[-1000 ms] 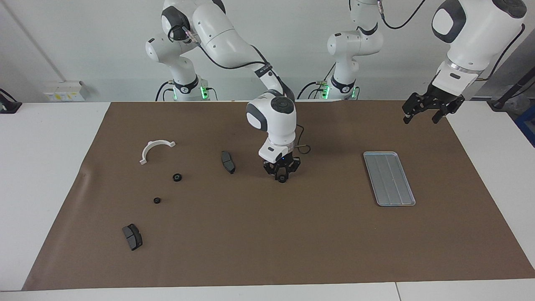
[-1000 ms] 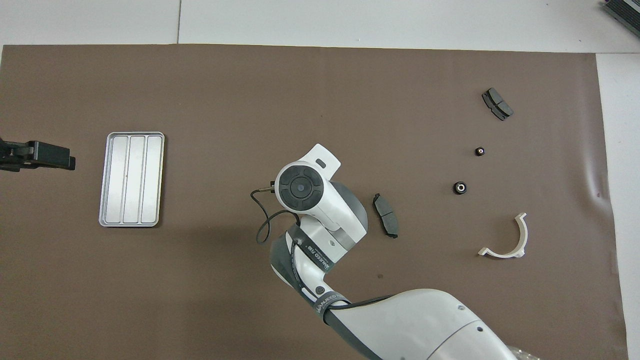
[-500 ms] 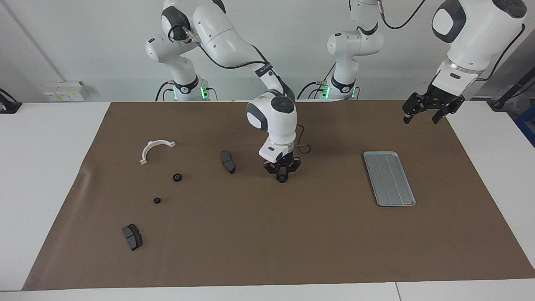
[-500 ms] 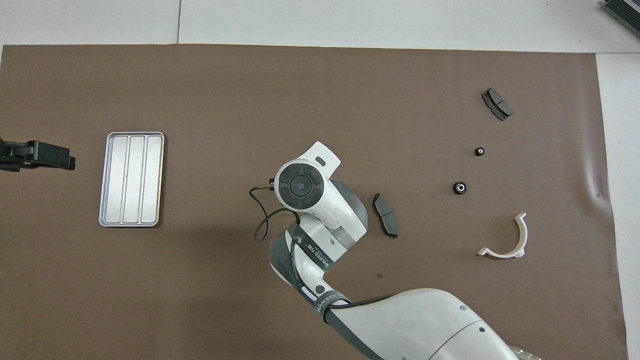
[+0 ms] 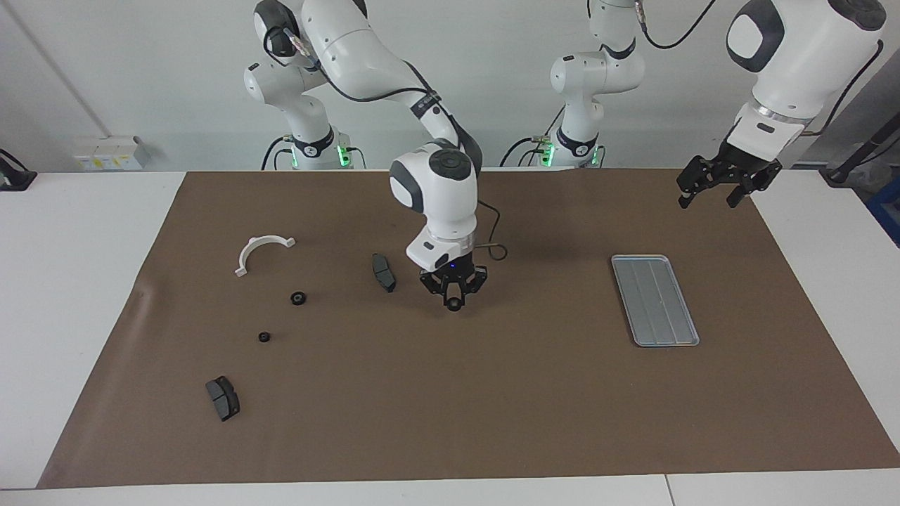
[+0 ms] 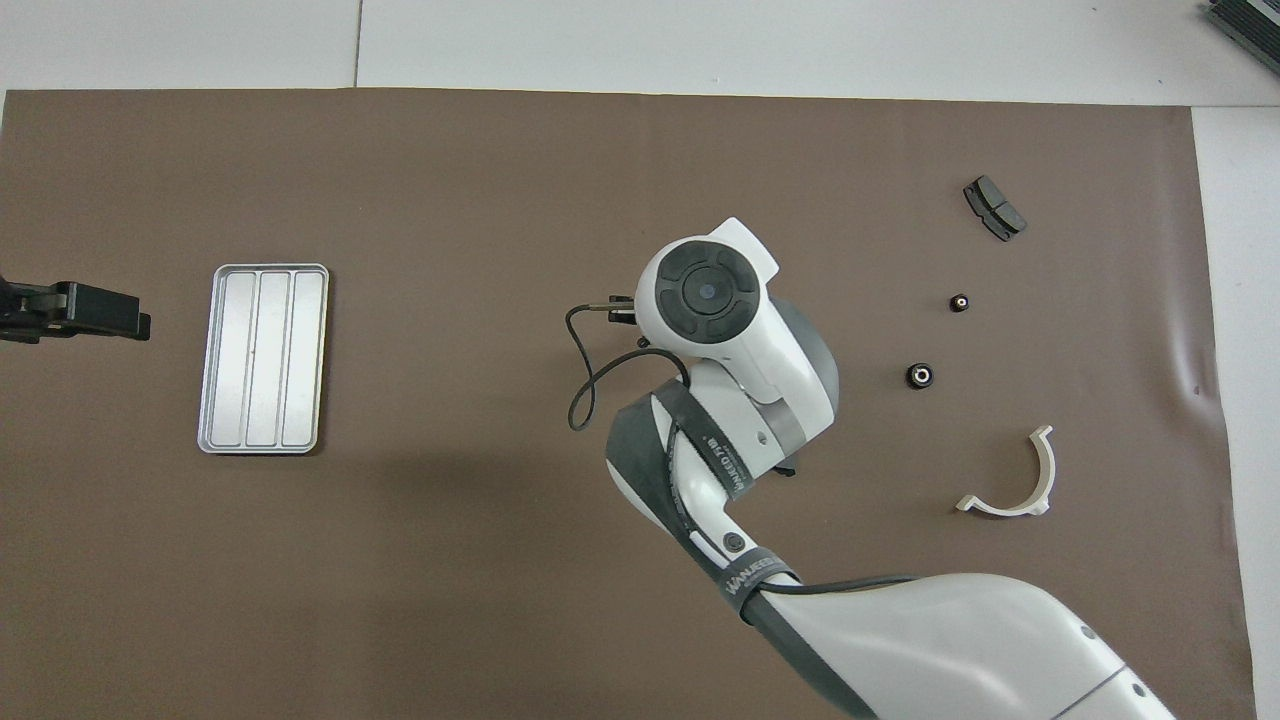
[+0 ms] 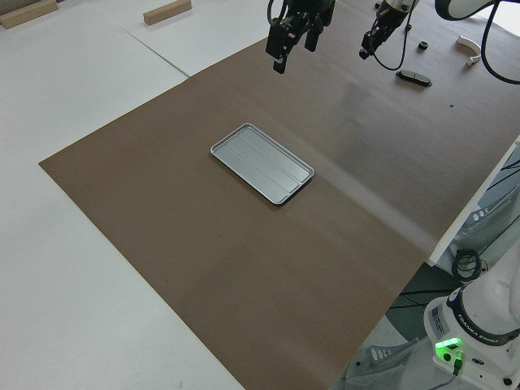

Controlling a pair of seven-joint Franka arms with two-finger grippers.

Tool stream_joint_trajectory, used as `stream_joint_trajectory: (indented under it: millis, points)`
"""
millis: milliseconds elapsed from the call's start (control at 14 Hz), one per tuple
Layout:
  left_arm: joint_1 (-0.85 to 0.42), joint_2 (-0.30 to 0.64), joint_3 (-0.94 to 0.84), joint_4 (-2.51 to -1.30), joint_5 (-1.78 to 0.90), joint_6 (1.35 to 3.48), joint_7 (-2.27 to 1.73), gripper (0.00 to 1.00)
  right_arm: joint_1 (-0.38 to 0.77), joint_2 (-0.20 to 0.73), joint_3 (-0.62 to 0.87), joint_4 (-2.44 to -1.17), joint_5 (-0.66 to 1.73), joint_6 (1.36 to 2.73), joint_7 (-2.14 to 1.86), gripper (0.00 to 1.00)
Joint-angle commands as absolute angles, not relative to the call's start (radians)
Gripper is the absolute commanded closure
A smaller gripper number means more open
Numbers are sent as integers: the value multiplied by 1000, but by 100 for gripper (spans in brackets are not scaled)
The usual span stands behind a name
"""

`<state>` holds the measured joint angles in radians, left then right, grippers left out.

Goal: Place bearing gear from tray to pile
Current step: 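Carry the bearing with the right gripper to the pile and release it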

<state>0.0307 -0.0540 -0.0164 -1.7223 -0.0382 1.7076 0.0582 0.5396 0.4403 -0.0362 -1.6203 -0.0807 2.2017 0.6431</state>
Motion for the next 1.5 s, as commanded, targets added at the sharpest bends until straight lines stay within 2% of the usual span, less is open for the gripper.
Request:
stream_joint_trajectory:
  millis: [0,429,643,1286,1357,1429]
  points:
    - [25,-84,-11,-1755,-37,1712,48,0,442,394,-25,-1654,-80,2157,568,100]
    - [23,-84,-11,-1755,-37,1712,48,0,227,406,-23,-1690,-80,2175,312,100]
    - [23,-84,-11,-1755,-37,1712,48,0,138,407,-23,-1793,-80,2282,209,100]
    - [25,-84,-11,-1755,-37,1712,48,0,107,456,-23,-1813,18,2342,175,100]
    - [25,-84,-11,-1755,-37,1712,46,0,109,456,-23,-1813,18,2342,176,72]
    - [25,-84,-11,-1755,-37,1712,48,0,109,456,-23,-1813,18,2342,179,9]
